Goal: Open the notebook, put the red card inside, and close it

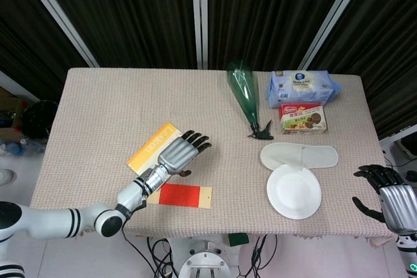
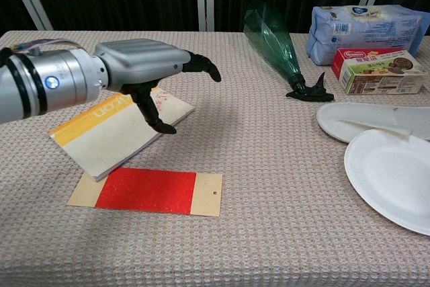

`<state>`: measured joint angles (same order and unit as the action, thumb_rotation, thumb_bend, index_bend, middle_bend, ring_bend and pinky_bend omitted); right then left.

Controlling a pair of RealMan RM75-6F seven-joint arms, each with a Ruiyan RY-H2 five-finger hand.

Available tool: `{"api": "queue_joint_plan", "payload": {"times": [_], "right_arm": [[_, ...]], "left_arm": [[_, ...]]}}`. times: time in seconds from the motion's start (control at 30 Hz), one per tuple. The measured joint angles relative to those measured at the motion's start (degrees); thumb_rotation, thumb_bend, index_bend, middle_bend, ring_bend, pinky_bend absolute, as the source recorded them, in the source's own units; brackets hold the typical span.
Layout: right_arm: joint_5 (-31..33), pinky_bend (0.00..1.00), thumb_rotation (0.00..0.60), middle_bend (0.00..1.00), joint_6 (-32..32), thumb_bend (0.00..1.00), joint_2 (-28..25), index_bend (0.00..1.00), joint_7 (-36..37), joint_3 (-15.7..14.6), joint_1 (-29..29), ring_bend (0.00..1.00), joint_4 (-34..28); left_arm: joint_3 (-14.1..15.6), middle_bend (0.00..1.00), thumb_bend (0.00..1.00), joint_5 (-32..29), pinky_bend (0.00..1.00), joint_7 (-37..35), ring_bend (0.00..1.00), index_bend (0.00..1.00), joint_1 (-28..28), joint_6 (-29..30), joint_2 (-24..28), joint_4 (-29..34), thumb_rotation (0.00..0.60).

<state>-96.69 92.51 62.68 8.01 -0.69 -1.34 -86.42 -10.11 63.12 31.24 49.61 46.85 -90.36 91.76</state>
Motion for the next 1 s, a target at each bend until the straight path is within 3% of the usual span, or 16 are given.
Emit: {"api": "queue_joint_plan", "payload": {"times": [0.33,0.67,0.87,1.0], "right_arm": [[0.82,0.26,0.6,0.27,-1.15,0.17,0.71,0.35,1.34,0.1,-0.4,0.21,1.21],[1.15,0.26,0.6,0.27,-1.4,0.17,0.96,0.35,2.04,0.06,-0.42,0.21,1.56],[1.17,0.27,0.6,0.27,-1.44,0.17,1.08,0.35,2.02,0.03,-0.42,0.21,1.62],[1.13,0.27,0.6,0.27,-1.38,0.17,1.15,0.35,2.01,0.03,-0.42,0.21,1.59]], "left_arm": [[0.4,0.07,0.15,-10.59,0.1,5.19,0.07,0.14,2.86,1.4,-5.3,-5.89,0.6],[1.61,0.07,0.15,-13.95,0.1,5.07,0.07,0.14,3.72,2.16,-7.03,-9.31,0.6],[2.02,0.07,0.29,-15.03,0.1,4.82,0.07,0.14,3.65,2.72,-6.2,-8.84,0.6],[2.42,0.07,0.31,-16.27,0.1,5.21,0.07,0.14,3.74,2.87,-5.59,-8.61,0.6]]}}
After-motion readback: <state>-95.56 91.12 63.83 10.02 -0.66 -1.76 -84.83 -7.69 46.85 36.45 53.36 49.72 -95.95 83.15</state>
